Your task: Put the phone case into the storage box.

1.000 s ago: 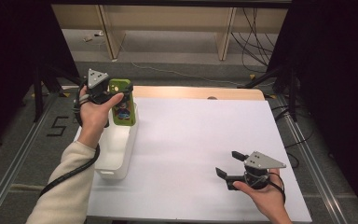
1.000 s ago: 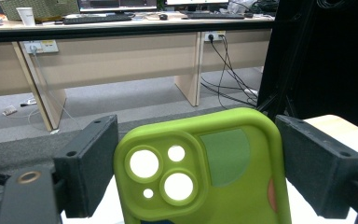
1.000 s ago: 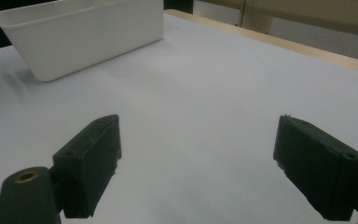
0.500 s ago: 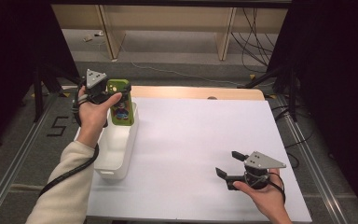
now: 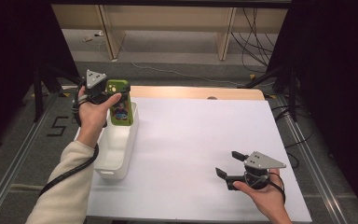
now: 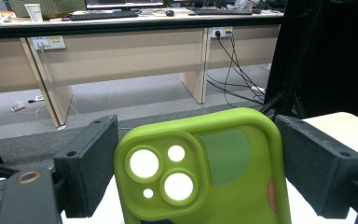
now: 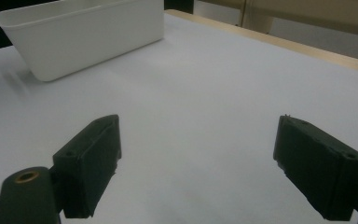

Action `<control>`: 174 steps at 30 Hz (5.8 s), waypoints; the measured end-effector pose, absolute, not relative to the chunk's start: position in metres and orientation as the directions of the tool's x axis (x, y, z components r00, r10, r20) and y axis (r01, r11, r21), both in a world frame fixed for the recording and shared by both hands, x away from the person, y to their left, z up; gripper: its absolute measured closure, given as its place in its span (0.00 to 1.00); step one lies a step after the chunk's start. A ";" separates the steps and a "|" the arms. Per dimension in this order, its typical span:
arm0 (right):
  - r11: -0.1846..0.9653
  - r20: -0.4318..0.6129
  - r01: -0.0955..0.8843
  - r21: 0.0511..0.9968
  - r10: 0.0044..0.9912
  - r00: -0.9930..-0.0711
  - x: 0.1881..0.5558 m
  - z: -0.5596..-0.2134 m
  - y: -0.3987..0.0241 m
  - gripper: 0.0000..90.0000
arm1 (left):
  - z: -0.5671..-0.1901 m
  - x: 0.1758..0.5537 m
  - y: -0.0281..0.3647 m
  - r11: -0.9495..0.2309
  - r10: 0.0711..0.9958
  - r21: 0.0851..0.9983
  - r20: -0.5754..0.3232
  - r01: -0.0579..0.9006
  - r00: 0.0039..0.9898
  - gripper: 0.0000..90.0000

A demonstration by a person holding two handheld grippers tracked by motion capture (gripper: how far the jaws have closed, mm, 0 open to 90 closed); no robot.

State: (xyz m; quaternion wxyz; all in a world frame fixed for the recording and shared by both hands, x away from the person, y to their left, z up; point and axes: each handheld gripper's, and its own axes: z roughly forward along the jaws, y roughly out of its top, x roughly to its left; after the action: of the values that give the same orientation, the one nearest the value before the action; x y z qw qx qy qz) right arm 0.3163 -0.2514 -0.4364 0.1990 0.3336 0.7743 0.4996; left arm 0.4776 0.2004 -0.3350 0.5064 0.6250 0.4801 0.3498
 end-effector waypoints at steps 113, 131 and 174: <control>0.275 0.031 0.325 0.905 0.719 -0.695 0.317 -0.438 -0.252 0.18 | -0.362 0.510 0.204 -0.077 0.963 0.962 0.004 0.263 0.268 0.18; 0.276 0.031 0.326 0.904 0.719 -0.695 0.317 -0.438 -0.253 0.18 | -0.367 0.514 0.206 -0.077 0.966 0.959 0.004 0.272 0.260 0.18; 0.278 0.031 0.326 0.904 0.717 -0.697 0.316 -0.438 -0.253 0.18 | -0.377 0.528 0.201 -0.098 0.968 0.949 0.021 0.298 0.249 0.18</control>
State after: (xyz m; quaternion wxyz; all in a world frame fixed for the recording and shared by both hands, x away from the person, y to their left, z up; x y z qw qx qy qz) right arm 0.3164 -0.2526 -0.4375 0.1965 0.3364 0.7748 0.4980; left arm 0.5280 0.2011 -0.3768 0.4577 0.6443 0.4915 0.3658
